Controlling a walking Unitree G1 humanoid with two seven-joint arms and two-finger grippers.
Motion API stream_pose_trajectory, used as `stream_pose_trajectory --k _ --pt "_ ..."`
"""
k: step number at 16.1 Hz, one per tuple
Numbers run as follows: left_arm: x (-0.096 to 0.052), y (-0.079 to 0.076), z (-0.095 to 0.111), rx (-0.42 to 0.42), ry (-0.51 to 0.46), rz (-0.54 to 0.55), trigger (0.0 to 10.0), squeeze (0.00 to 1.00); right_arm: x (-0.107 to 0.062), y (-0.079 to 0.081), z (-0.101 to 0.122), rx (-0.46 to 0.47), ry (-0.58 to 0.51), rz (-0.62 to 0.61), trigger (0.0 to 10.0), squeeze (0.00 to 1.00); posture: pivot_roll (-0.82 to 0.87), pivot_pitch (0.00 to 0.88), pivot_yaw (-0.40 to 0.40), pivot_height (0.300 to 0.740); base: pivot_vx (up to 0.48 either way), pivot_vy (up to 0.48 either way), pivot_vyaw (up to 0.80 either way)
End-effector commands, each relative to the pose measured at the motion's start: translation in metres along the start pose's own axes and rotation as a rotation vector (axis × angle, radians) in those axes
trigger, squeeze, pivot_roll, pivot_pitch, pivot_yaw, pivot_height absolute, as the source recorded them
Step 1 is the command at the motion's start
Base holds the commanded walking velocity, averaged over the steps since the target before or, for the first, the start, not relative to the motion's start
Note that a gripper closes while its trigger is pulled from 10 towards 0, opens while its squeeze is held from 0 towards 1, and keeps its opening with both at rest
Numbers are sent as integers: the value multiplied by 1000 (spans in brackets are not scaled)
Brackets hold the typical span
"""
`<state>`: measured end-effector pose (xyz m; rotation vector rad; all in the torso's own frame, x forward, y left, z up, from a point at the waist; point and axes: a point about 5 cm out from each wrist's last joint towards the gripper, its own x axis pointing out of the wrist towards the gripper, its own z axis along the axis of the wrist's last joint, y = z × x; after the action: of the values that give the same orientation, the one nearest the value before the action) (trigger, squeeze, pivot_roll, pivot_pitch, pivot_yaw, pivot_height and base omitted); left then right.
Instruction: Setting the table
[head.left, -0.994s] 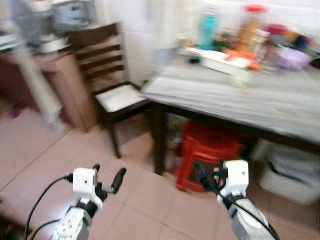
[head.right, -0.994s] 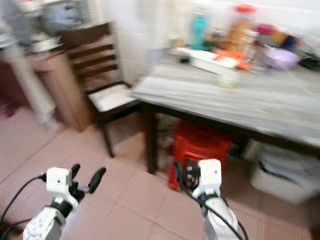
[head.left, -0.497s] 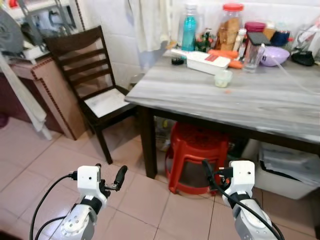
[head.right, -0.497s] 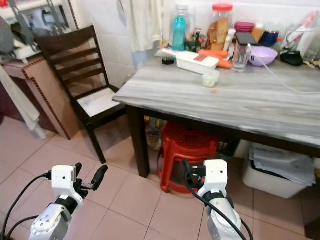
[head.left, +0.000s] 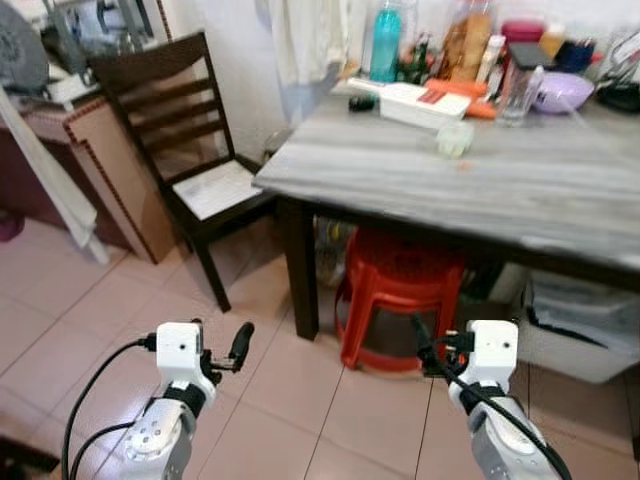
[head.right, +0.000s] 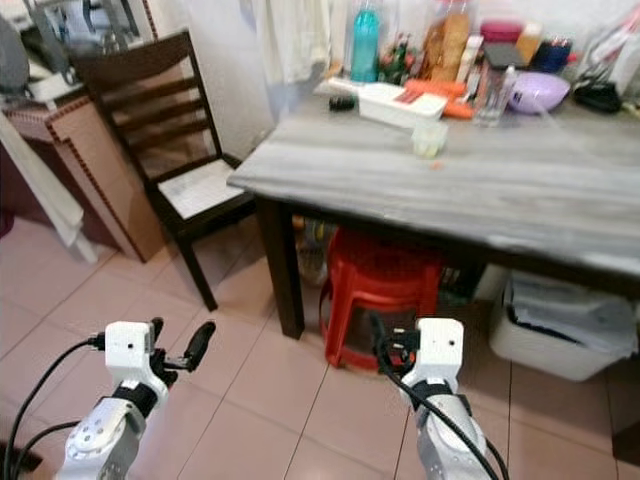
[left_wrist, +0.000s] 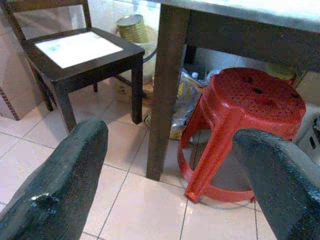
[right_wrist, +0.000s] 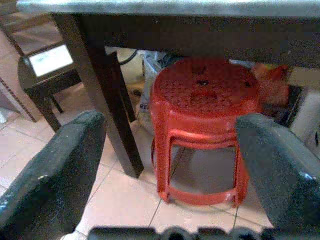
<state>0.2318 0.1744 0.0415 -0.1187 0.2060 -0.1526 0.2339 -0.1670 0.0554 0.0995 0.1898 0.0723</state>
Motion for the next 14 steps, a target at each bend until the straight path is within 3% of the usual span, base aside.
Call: stream_pose_trajectory --k 1,9,14 --pt "-3 4 -3 16 24 10 10000 0 0 1 0 19 2 4 10000 0 0 1 51 740 0 0 0" --pt "-2 5 0 34 27 -6 10000 0 2 -2 0 48 0 -32 10000 0 2 0 69 740 -273 0 0" --pt "5 0 12 -13 -28 -80 10000 0 5 -4 9 35 -48 -59 10000 0 -6 0 78 740 0 0 0"
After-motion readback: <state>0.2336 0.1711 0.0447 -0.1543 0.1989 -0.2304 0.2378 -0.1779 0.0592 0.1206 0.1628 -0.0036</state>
